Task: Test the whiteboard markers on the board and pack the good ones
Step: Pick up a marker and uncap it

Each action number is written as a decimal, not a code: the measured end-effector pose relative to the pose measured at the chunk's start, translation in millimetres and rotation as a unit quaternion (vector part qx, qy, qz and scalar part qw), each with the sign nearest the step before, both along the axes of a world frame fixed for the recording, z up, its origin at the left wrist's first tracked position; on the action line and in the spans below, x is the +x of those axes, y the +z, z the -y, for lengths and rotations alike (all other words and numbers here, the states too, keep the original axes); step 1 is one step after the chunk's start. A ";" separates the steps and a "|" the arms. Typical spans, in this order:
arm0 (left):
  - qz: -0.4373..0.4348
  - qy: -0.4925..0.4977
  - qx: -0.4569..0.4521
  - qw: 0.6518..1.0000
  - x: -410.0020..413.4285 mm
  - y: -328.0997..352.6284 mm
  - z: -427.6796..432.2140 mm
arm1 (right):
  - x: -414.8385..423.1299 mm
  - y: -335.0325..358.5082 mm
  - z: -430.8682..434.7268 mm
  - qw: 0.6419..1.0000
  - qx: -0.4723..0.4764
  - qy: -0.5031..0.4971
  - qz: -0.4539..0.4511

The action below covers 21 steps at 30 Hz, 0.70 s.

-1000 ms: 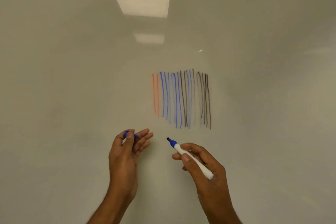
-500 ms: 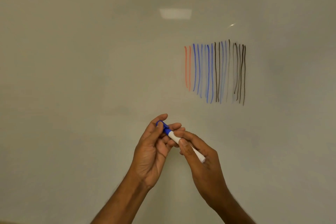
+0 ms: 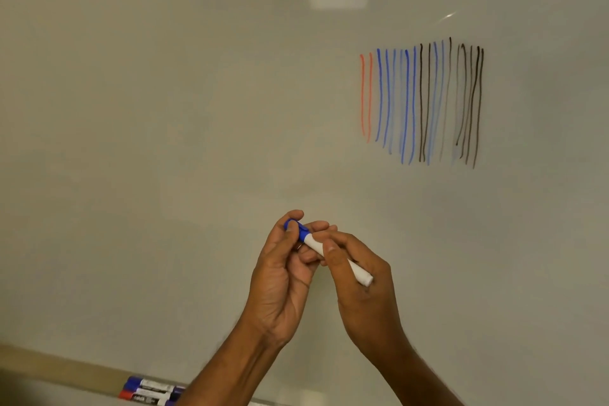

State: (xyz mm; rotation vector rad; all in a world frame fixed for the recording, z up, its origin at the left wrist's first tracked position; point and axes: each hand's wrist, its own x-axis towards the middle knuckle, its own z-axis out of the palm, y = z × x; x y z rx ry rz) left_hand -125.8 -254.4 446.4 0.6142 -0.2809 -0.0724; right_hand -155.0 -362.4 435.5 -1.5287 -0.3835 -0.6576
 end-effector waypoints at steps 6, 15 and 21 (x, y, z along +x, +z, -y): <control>-0.025 0.014 0.035 0.999 1.5 -23.2 -31.6 | 2.1 -19.9 -20.4 0.998 0.010 0.034 -0.049; -0.011 0.184 0.233 0.955 -5.0 -98.0 -108.9 | 9.0 -86.1 -65.6 0.978 -0.143 0.086 -0.126; -0.030 0.297 0.435 0.850 -24.1 -173.8 -166.2 | 21.0 -166.4 -118.6 0.947 -0.305 0.025 -0.100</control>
